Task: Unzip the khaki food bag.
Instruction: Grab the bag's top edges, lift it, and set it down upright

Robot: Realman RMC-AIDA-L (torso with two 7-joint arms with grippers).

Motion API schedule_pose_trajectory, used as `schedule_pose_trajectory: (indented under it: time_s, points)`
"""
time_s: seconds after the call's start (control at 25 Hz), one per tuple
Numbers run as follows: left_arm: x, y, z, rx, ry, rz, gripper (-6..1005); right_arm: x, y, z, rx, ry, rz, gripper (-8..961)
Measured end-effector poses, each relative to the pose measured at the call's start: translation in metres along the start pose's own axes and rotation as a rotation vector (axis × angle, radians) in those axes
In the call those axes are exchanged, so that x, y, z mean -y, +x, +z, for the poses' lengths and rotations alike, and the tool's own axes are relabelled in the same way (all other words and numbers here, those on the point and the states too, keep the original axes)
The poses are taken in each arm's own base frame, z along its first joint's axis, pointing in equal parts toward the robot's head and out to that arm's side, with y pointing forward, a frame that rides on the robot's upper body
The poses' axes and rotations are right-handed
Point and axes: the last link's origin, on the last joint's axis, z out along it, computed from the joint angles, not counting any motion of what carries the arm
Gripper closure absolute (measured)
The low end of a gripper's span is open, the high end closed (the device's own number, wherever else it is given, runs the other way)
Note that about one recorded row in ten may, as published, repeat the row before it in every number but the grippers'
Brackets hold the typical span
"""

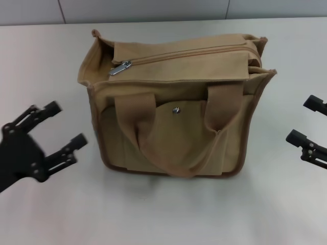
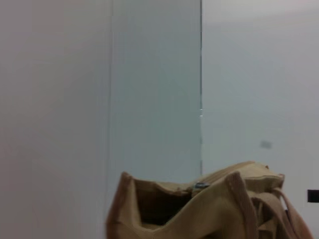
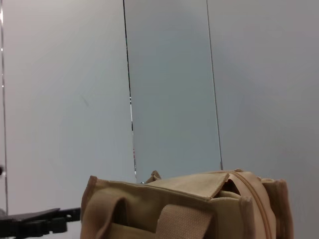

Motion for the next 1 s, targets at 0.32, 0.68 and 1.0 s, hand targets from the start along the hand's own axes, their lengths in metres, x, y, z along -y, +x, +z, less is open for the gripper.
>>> schedule_pose_trajectory:
  time_s: [0.32, 0.68, 1.0]
  points:
    - [-0.005, -0.015, 0.051, 0.027, -0.097, -0.010, 279, -0.001, 0.001, -0.001, -0.005, 0.003, 0.003, 119]
    - [-0.008, -0.017, 0.053, -0.006, -0.057, 0.043, 289, -0.001, 0.001, -0.002, -0.006, 0.006, 0.004, 119]
    - [-0.009, -0.018, 0.055, -0.019, -0.037, 0.049, 514, -0.001, 0.001, -0.001, -0.005, 0.000, 0.004, 119]
